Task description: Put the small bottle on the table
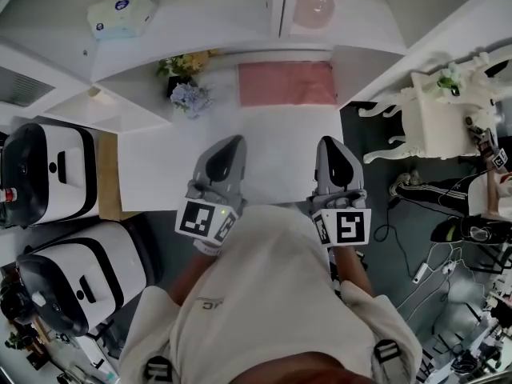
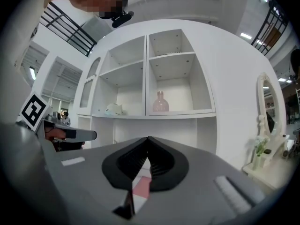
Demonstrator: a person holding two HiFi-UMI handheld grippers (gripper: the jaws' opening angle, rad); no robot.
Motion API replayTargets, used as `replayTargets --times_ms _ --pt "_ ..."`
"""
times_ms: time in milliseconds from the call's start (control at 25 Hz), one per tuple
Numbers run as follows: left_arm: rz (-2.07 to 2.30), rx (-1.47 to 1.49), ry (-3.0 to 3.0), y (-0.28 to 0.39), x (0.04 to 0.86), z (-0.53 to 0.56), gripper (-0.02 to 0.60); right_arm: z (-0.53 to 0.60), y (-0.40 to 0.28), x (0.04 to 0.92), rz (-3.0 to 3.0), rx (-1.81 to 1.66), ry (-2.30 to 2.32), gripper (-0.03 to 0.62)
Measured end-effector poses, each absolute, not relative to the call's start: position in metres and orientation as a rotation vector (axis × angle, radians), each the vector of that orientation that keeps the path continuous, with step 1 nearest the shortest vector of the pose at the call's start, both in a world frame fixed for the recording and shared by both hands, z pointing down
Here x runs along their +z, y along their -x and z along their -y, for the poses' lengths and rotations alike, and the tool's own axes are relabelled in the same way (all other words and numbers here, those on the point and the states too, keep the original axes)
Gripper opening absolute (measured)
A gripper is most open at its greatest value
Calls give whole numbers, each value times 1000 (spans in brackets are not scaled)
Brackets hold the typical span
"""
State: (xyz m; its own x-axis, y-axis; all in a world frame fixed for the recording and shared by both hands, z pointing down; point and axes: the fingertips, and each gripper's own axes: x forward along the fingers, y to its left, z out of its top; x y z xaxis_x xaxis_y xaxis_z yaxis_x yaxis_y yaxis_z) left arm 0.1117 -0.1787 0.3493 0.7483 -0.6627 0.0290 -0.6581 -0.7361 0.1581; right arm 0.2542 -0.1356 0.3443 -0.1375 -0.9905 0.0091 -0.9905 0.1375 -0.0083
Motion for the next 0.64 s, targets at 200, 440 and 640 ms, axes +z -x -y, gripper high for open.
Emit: replayTargets --times_ms 200,440,640 --pt "1068 -40 -2776 -115 353 174 0 135 -253 351 2382 47 -2020 0" --pt "1074 -37 -2754 -117 355 172 0 136 -255 356 2393 91 -2009 0" --pt "1079 -35 -2748 -118 356 171 1 138 -256 355 2401 94 -2008 0"
